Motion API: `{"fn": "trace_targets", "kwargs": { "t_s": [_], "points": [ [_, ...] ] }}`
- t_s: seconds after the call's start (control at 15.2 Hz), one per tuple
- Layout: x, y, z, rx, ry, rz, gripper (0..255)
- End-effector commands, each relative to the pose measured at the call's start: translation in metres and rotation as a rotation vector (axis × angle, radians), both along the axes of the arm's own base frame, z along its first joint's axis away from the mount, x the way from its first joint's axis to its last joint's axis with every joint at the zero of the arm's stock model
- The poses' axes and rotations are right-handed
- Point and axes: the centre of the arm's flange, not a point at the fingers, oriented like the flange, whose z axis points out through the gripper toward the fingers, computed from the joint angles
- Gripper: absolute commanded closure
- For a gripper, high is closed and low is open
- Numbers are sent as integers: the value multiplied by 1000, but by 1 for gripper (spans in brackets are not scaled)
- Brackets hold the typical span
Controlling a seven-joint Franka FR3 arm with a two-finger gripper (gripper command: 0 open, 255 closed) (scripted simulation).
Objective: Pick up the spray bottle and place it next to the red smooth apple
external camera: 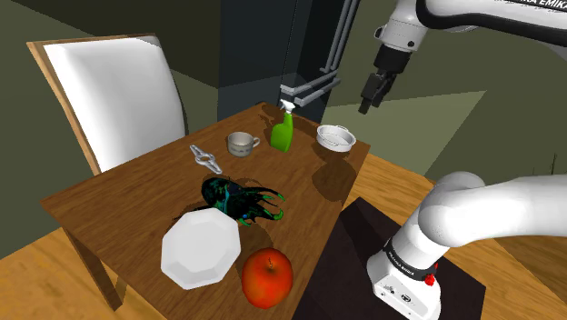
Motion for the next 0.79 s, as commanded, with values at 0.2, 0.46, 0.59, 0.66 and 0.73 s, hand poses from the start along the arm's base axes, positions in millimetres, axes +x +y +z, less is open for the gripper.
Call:
{"fn": "trace_targets", "kwargs": {
  "t_s": [0.2,0.46,0.59,0.66,0.73],
  "points": [
    [35,-11,-14,7,-5,0,0],
    [81,-26,-34,17,-12,0,0],
    [104,-33,-43,21,-15,0,0],
    [116,-36,-48,24,-17,0,0],
    [128,-40,-52,26,-18,0,0]
  ]
}}
